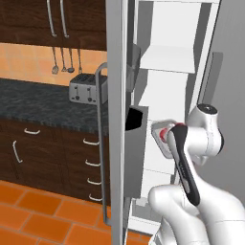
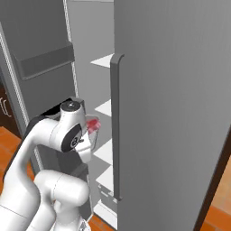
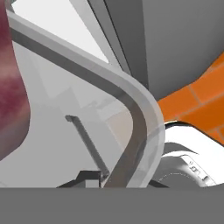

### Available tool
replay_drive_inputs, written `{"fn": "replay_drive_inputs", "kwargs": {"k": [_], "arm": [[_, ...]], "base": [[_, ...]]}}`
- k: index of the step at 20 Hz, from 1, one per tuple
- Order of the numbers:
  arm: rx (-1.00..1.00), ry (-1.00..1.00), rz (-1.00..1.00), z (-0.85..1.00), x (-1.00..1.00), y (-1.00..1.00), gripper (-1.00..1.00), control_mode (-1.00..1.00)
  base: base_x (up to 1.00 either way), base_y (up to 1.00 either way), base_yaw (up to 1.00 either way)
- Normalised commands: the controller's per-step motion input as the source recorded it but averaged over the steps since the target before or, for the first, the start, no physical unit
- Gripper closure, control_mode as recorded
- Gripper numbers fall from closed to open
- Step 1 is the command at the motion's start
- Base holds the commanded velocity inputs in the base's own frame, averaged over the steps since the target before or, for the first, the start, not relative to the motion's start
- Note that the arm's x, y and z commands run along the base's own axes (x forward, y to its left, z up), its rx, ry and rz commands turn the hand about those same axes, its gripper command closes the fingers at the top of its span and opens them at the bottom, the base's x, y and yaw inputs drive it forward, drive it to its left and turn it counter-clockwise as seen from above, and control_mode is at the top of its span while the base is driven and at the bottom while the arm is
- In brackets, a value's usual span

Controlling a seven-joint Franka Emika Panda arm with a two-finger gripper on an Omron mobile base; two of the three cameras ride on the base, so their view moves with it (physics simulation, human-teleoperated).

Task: Take the meat container that has the steak and place it on the second highest rack of the freezer. Then take the vegetable container that has the lemon and potato and place it on the highest rack of the freezer.

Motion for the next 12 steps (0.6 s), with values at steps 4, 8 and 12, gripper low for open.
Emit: {"fn": "replay_drive_inputs", "kwargs": {"k": [4,8,12], "arm": [[0.01,-0.12,0.0,0.0,0.27,-0.18,1.0,-1.0],[0.04,0.0,0.0,0.03,0.34,-0.1,1.0,-1.0],[0.08,0.01,-0.04,0.13,0.5,0.0,1.0,-1.0]], "base": [[0.0,0.0,0.0],[0.0,0.0,0.0],[0.0,0.0,0.0]]}}
